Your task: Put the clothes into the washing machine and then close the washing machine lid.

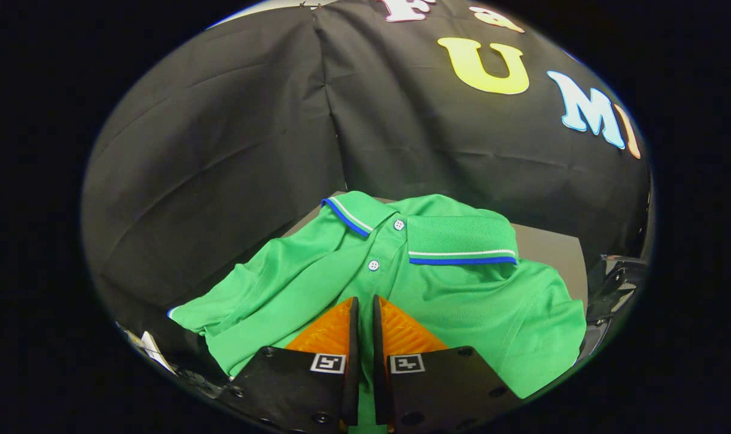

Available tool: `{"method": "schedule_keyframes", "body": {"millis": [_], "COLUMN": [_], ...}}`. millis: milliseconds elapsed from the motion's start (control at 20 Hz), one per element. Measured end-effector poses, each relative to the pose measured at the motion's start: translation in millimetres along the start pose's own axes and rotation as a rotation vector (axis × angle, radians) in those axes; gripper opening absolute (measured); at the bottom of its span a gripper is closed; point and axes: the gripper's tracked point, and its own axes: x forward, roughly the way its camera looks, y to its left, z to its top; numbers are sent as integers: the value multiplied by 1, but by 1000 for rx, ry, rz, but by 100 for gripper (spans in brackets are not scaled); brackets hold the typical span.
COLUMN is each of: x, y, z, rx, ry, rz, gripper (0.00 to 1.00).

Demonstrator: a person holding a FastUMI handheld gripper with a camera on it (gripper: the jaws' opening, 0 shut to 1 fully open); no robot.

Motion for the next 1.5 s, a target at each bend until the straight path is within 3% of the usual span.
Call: {"method": "schedule_keyframes", "body": {"millis": [50, 100, 200, 400, 850, 1450, 1500], "x": [10, -1, -1, -17, -63, -147, -144], "y": [-1, 1, 1, 1, -10, -74, -77], "z": [-2, -1, 1, 21, 40, 86, 81], "rx": [22, 22, 3, -31, 14, 12, 11], "ry": [-3, -7, -23, -175, -288, -466, -420], "rz": [-1, 2, 8, -7, 3, 0, 14], "gripper": [13, 2, 2, 1, 1, 1, 1]}}
